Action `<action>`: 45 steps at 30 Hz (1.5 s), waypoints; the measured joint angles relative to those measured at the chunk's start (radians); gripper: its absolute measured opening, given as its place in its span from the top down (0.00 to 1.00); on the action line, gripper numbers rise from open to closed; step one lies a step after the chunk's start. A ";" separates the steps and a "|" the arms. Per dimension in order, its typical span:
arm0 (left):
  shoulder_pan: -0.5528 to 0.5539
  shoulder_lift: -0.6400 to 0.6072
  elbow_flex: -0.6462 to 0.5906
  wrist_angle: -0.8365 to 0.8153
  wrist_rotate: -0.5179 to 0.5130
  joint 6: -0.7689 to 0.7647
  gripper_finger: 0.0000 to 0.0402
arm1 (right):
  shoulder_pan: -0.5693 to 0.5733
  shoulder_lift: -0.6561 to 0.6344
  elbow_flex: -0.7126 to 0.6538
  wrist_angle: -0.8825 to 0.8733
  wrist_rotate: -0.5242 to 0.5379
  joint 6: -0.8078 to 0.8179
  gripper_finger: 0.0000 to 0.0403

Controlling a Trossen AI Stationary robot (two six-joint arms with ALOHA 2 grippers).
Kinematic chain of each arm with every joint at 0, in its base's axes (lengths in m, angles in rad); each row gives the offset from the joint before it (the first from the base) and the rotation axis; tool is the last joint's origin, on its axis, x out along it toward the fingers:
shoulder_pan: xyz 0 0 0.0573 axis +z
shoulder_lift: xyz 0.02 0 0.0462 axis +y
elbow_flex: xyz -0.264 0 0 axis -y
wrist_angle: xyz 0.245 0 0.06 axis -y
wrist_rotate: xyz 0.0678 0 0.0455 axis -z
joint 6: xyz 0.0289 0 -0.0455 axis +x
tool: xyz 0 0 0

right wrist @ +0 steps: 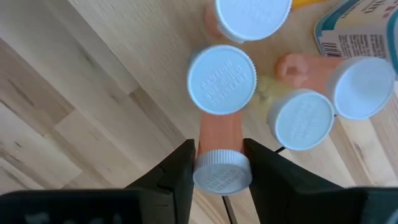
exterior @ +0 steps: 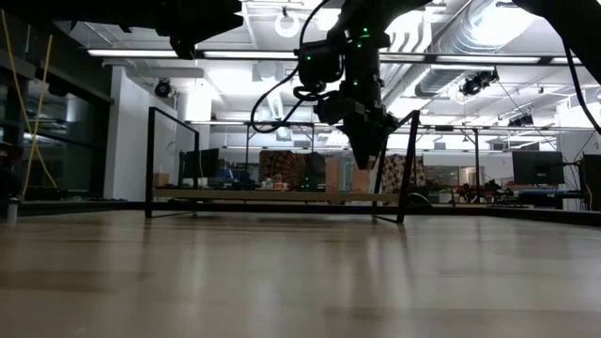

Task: Pick and place medicine bottles onto shelf by color
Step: Put the pink pill bottle on the shelf, then put the yellow pill bottle on the shelf

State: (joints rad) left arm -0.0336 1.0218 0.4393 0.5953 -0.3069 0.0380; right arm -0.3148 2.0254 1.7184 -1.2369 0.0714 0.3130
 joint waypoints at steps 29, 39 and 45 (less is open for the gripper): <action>0.000 0.000 0.000 0.000 0.000 0.000 0.65 | -0.012 -0.004 0.001 -0.039 0.025 -0.088 0.54; 0.000 0.000 0.000 0.000 0.000 0.000 0.65 | -0.010 -0.004 0.167 -0.191 0.025 -0.112 0.54; 0.000 0.000 0.000 0.000 0.000 0.000 0.65 | 0.040 -0.008 0.329 -0.282 0.025 -0.139 0.54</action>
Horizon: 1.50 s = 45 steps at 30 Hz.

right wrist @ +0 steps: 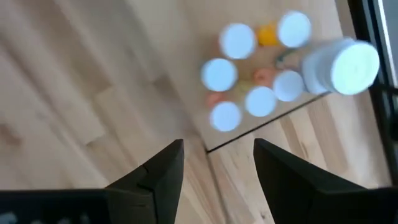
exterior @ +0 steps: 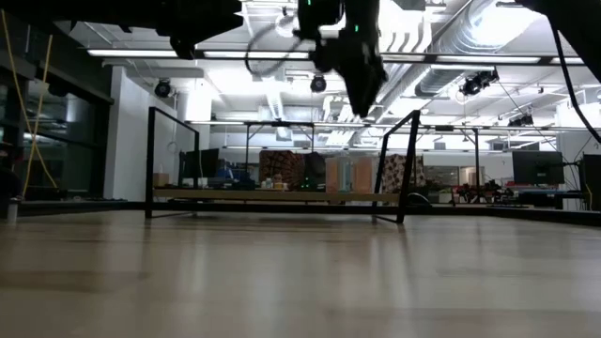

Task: Pick and place medicine bottles onto shelf by color
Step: Put the yellow pill bottle on the shelf

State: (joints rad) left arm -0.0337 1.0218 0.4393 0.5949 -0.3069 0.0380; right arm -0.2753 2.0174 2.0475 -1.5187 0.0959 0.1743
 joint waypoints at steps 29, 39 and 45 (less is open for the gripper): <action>0.000 0.000 0.000 -0.017 0.015 -0.008 0.65 | 0.593 -0.854 -0.928 0.523 0.038 0.596 0.54; 0.000 0.000 0.000 -0.032 0.015 -0.008 0.65 | 0.893 -0.792 -0.928 0.319 -0.278 1.385 0.54; 0.000 0.000 0.000 -0.054 0.015 -0.016 0.65 | 1.137 -0.695 -0.928 0.350 -0.295 1.771 0.54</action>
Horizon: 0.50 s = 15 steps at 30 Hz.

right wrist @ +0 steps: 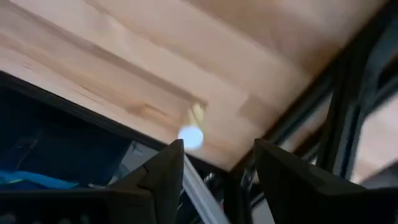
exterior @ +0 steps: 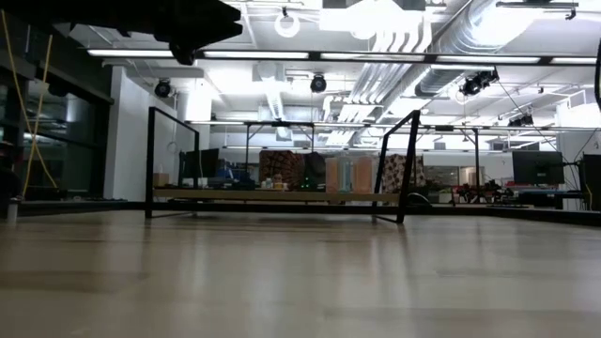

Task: Pick and place medicine bottles onto shelf by color
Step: Put the yellow pill bottle on the shelf

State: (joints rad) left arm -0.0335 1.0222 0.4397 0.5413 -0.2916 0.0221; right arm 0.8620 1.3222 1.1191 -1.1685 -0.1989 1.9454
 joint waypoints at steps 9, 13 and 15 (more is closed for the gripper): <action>0.000 0.000 0.000 -0.015 0.000 -0.019 0.65 | 0.115 0.145 -0.001 0.215 -0.024 0.141 0.54; 0.000 0.000 0.000 -0.015 0.000 -0.019 0.65 | 0.114 0.170 -0.037 0.251 -0.035 0.140 0.54; 0.000 0.000 0.000 -0.015 -0.001 -0.019 0.65 | 0.114 0.170 -0.078 0.304 -0.065 0.147 0.54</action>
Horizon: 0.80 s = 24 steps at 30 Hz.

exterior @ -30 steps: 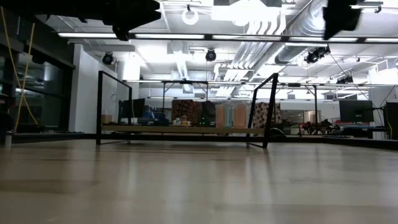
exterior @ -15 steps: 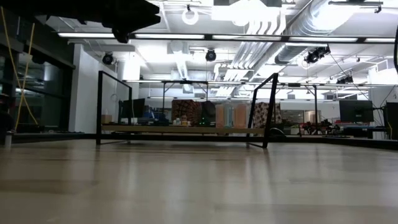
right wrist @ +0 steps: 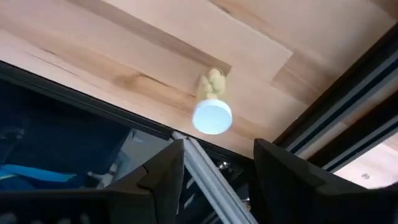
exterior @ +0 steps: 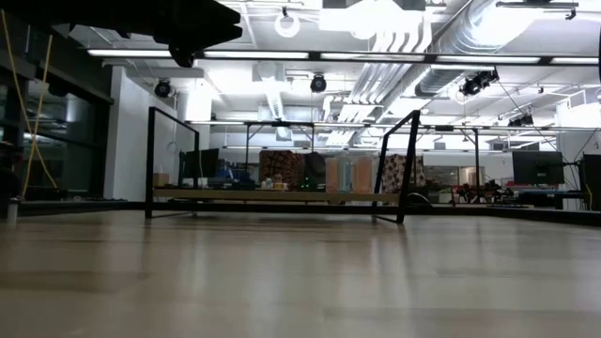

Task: Pick and place medicine bottles onto shelf by color
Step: Put the yellow pill bottle on the shelf

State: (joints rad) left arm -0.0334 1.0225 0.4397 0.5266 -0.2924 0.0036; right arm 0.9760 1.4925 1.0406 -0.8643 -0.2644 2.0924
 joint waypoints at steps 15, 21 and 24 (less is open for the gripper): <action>0.000 0.000 0.000 0.001 -0.007 0.027 0.65 | 0.000 0.000 -0.168 0.248 -0.027 0.048 0.54; 0.000 0.000 0.000 0.001 -0.007 0.027 0.65 | 0.000 0.000 -0.173 0.245 -0.026 0.063 0.54; 0.000 0.000 0.000 0.001 -0.007 0.027 0.65 | 0.000 0.000 -0.173 0.245 -0.026 0.066 0.54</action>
State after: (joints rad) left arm -0.0336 1.0225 0.4397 0.5278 -0.2993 0.0303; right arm 0.9764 1.4925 0.8677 -0.6193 -0.2909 2.1581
